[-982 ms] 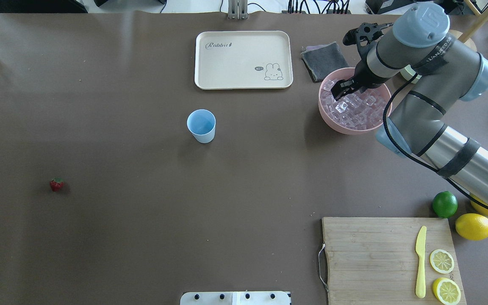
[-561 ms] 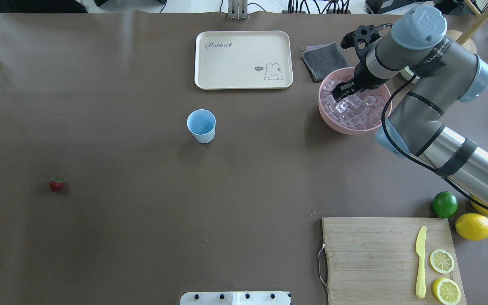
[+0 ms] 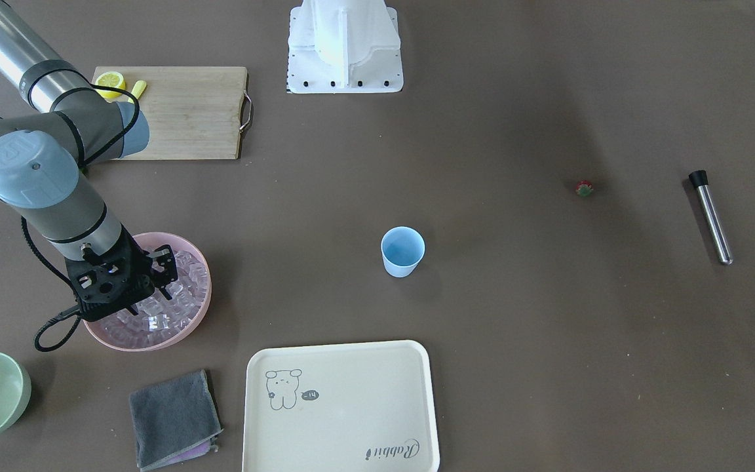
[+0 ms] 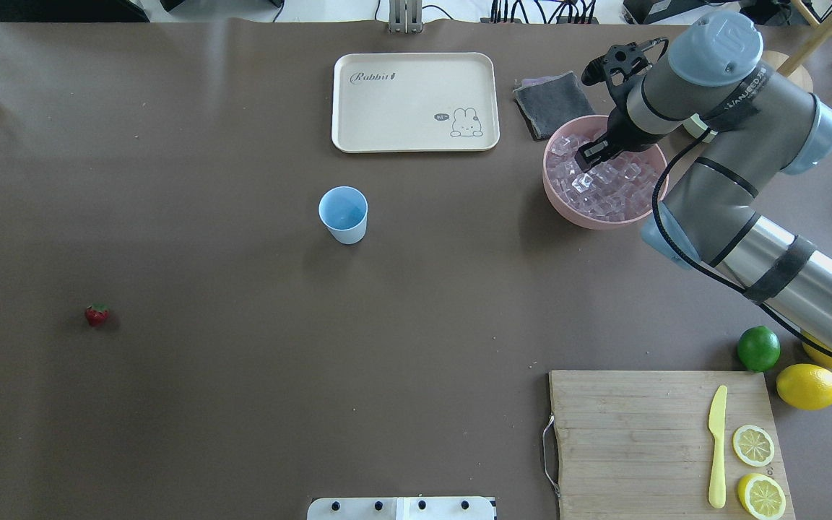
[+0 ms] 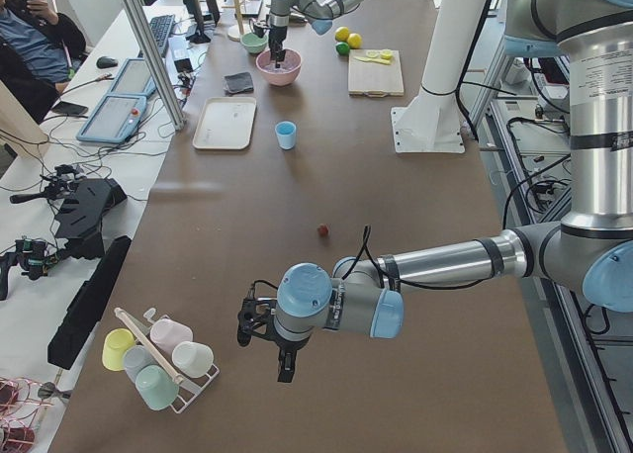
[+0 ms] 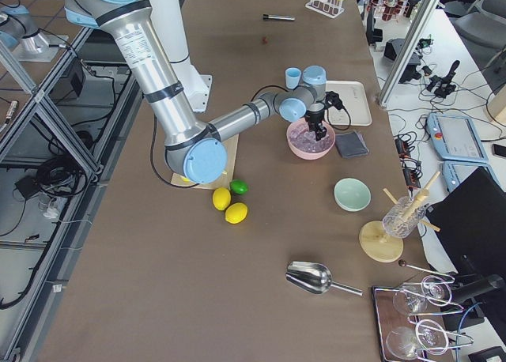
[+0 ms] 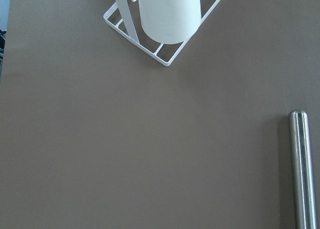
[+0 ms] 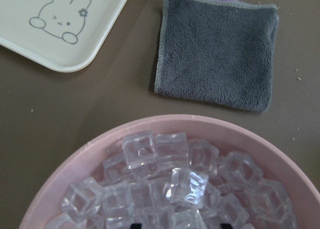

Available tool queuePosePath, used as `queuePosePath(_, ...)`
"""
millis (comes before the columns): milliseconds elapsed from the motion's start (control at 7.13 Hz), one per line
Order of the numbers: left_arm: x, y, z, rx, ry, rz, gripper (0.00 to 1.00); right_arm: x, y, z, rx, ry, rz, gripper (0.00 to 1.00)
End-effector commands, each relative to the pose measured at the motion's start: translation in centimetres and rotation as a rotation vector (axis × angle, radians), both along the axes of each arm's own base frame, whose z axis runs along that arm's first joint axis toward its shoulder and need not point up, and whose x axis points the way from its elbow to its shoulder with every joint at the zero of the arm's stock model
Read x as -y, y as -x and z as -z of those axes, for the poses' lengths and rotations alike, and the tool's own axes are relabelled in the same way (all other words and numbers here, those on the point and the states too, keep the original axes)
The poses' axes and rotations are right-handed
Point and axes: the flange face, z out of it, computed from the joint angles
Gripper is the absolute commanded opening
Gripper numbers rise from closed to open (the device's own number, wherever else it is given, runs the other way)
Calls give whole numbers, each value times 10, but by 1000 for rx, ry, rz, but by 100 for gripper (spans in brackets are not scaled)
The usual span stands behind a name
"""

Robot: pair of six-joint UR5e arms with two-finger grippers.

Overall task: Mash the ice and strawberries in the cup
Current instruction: 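Lower the right gripper into the bowl and grasp an ice cube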

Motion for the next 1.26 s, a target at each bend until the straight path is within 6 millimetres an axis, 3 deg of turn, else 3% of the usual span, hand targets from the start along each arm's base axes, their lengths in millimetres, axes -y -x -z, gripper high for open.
queuePosePath(0,-1,1,-1,0,-1,3,98,0,1,-5,-6,5,2,46)
queuePosePath(421,-1,3,-1,0,-1,7,98,-1,7,-9,-14,10,6,46)
queuePosePath(561,-2,3,-2,0,1,7,98,0,7,-10,-23,4,-3,33)
queuePosePath(842,-2,3,-2,0,2,7,98,0,7,-12,-26,11,-8,22)
queuePosePath(1122,-3,3,-4,-1,5,8,98,5,0,-4,-8,24,-36,20)
